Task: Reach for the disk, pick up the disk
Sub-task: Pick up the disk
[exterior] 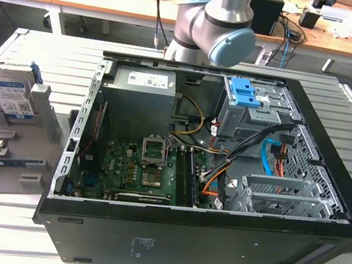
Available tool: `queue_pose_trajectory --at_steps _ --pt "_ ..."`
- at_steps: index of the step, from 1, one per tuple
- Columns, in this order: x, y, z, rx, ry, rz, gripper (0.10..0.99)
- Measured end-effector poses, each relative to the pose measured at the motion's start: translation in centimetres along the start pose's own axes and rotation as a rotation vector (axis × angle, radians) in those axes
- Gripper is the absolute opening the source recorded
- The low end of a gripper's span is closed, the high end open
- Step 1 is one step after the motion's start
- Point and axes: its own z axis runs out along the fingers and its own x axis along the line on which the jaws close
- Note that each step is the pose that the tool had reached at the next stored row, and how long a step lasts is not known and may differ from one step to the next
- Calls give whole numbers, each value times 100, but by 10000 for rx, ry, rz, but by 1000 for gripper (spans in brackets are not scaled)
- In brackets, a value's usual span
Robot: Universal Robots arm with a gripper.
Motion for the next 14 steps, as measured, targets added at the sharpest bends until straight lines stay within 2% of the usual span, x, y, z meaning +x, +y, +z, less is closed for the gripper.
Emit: queue_pose_trajectory --at_steps 2,3,7,14 --pt "-62 3 48 0 6 -143 482" --pt "-67 2 69 1 7 -210 482" --pt "-68 1 97 1 16 -405 482" --pt "-64 -5 249 1 59 -783 482"
